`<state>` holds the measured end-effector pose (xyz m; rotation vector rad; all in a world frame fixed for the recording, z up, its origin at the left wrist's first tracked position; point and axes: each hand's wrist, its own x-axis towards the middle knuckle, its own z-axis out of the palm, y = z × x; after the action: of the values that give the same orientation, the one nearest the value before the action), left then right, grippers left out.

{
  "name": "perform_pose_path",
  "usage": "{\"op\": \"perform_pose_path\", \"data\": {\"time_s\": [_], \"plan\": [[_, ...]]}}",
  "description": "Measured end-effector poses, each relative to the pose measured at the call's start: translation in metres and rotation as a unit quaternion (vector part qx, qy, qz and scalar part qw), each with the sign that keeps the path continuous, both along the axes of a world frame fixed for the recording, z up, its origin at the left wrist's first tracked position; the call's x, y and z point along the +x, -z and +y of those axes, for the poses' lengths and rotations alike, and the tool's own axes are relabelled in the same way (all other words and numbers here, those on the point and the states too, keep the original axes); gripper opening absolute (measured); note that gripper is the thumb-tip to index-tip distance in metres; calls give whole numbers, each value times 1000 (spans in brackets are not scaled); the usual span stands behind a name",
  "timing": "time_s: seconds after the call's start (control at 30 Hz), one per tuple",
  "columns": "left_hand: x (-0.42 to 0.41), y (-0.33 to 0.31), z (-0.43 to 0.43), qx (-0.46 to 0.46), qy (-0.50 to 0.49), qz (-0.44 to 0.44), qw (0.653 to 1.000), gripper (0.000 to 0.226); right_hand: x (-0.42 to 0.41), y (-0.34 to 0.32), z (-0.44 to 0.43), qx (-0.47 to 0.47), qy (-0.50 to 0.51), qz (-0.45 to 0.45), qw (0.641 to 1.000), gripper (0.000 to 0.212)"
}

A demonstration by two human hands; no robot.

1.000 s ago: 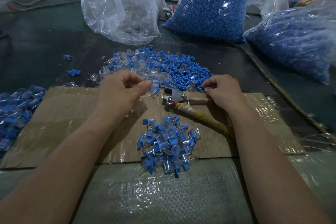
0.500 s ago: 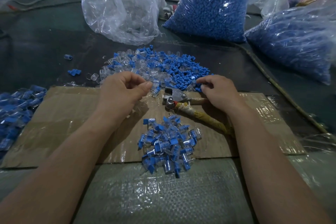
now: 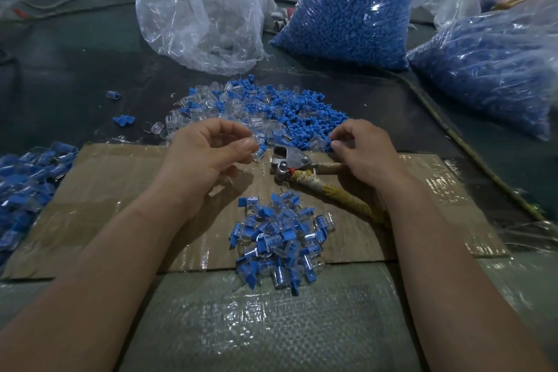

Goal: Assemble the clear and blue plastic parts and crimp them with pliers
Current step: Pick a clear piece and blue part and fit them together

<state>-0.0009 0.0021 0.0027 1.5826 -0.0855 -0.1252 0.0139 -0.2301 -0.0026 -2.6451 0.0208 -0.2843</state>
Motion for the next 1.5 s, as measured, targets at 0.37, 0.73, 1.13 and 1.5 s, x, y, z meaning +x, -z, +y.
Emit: {"op": "perform_pose_path", "data": {"time_s": [0.37,0.73,1.13,1.5], "plan": [[-6,-2,-4,-92,57,45,993,21,-37,-26,59,284,-121,-62,949,27],[-5,-2,-6,-63,77,-8,995,19,-39,-23,70,295,-142,-56,943,21],[-8,-3,-7,-112,42,13,993,18,-37,-19,68,379,-181,-6,908,20],[-5,-1,-5,-160,55,40,985,14,-38,-18,69,359,-181,-55,914,24]]}}
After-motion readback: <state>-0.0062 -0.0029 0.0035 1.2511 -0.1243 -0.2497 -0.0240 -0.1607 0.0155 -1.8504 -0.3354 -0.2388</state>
